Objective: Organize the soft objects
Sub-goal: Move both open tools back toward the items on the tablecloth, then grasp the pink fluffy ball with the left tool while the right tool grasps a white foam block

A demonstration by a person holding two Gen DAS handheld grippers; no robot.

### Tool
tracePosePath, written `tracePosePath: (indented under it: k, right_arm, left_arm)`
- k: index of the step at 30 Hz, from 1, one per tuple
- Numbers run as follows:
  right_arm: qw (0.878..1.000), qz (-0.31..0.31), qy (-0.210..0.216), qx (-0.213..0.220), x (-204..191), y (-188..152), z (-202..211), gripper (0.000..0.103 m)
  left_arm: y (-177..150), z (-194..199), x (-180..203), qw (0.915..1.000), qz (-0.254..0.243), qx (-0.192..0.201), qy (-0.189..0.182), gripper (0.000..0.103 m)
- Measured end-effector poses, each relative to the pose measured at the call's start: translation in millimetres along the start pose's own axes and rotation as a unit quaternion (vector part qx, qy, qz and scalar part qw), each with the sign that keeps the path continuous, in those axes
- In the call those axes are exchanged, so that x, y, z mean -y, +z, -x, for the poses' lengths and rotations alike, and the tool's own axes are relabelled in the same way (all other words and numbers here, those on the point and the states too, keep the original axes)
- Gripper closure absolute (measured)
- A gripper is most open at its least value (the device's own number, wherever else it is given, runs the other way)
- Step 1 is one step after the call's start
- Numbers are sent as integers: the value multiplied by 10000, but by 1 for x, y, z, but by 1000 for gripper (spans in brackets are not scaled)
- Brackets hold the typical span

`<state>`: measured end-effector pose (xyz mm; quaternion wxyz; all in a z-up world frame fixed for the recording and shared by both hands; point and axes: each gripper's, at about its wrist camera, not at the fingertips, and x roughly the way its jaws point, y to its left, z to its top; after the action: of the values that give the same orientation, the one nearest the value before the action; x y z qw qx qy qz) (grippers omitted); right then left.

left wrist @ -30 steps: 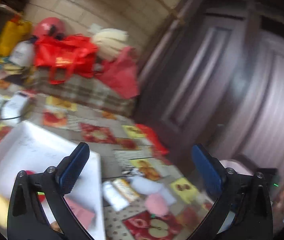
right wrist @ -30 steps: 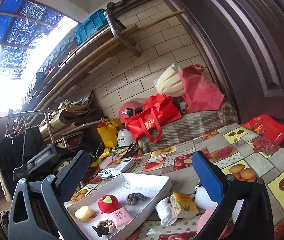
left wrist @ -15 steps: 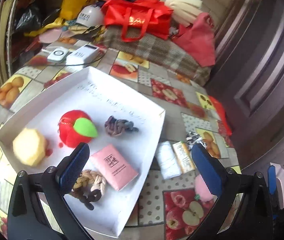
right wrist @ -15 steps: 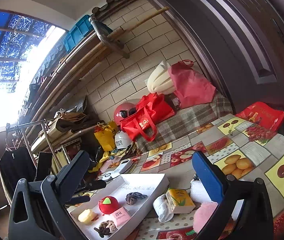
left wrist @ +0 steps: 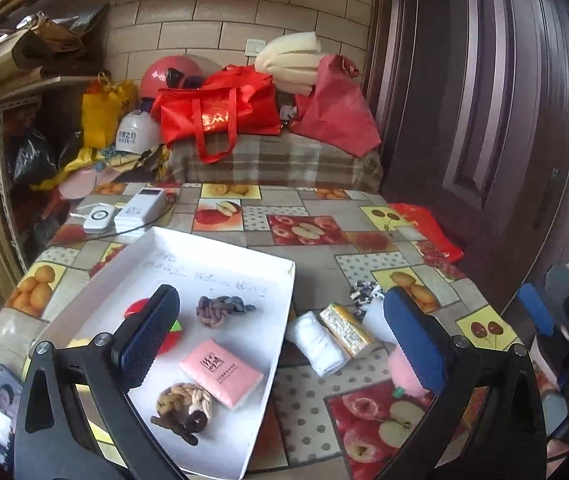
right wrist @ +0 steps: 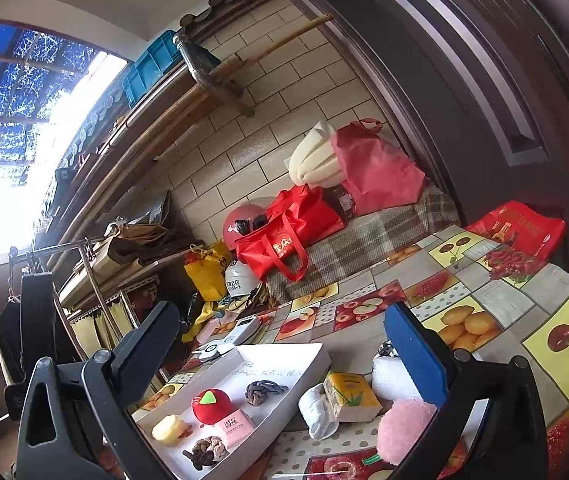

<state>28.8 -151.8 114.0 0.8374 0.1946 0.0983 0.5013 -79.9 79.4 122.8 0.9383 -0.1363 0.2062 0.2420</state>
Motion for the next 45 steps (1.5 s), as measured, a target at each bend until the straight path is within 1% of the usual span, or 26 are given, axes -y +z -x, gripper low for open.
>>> tracePosePath:
  k: [2,3,5,6,7,8,9,11,12,13,14,15,17,18,20,21,23,27,33,40,45]
  right_arm:
    - [9999,-9,-113,100,5,6,5,0]
    - [9997,-10,-198,152,9,9,10,0]
    - [9987,33,-470,169,16,15,17,0]
    - [9976,69,-679,147,21,17,21,0]
    - [9963,87,-849,103,26,18,25,0]
    - [9950,78,-993,53,31,18,28,0]
    - [9936,36,-1128,7,39,18,33,0]
    - [9909,-70,-1345,-62,51,16,39,0]
    - [9893,-139,-1446,-94,58,14,42,0]
    - [9878,-228,-1538,-128,64,12,44,0]
    - [9863,-309,-1611,-152,69,11,45,0]
    - [9844,-405,-1704,-191,74,10,46,0]
    - [9824,-620,-1743,-246,82,9,46,0]
    - [9821,-689,-1730,-271,84,9,45,0]
    - [9826,-698,-1691,-306,83,8,45,0]
    - [9831,-660,-1681,-311,82,8,45,0]
    - [9836,-615,-1669,-301,80,8,46,0]
    - [9829,-662,-1688,-334,81,6,45,0]
    - [9802,-885,-1665,-599,84,-1,37,0]
    - [9803,-883,-1667,-589,82,-1,39,0]
    - [9795,-918,-1704,-556,83,-2,39,0]
  left_arm:
    - [-11,-18,5,9990,-114,-417,-105,0]
    - [-19,-28,12,9970,-246,-692,-244,0]
    - [-38,-45,35,9875,-752,-1250,-595,0]
    - [-50,-53,50,9782,-1157,-1550,-754,0]
    - [-64,-59,65,9670,-1574,-1811,-853,0]
    - [-79,-64,80,9539,-1951,-2050,-995,0]
    - [-95,-69,92,9363,-2355,-2325,-1174,0]
    - [-126,-78,107,9067,-2916,-2734,-1346,0]
    - [-132,-79,109,9033,-2911,-2737,-1560,0]
    - [-131,-82,109,9025,-2775,-2763,-1789,1]
    - [-133,-86,113,8998,-2831,-2807,-1773,1]
    - [-132,-88,116,8999,-2914,-2735,-1744,1]
    - [-134,-93,121,8928,-2973,-2753,-1967,1]
    - [-136,-93,122,8925,-3017,-2644,-2064,1]
    - [-141,-90,119,9007,-2965,-2304,-2185,1]
    - [-141,-89,117,9015,-2939,-2288,-2202,1]
    - [-143,-88,117,8993,-2975,-2288,-2244,1]
    - [-138,-91,121,8990,-2972,-2295,-2254,1]
    - [-137,-91,121,8992,-2961,-2291,-2263,1]
    - [-134,-86,112,8991,-2972,-2281,-2265,1]
    - [-134,-87,117,9107,-2777,-2303,-2012,0]
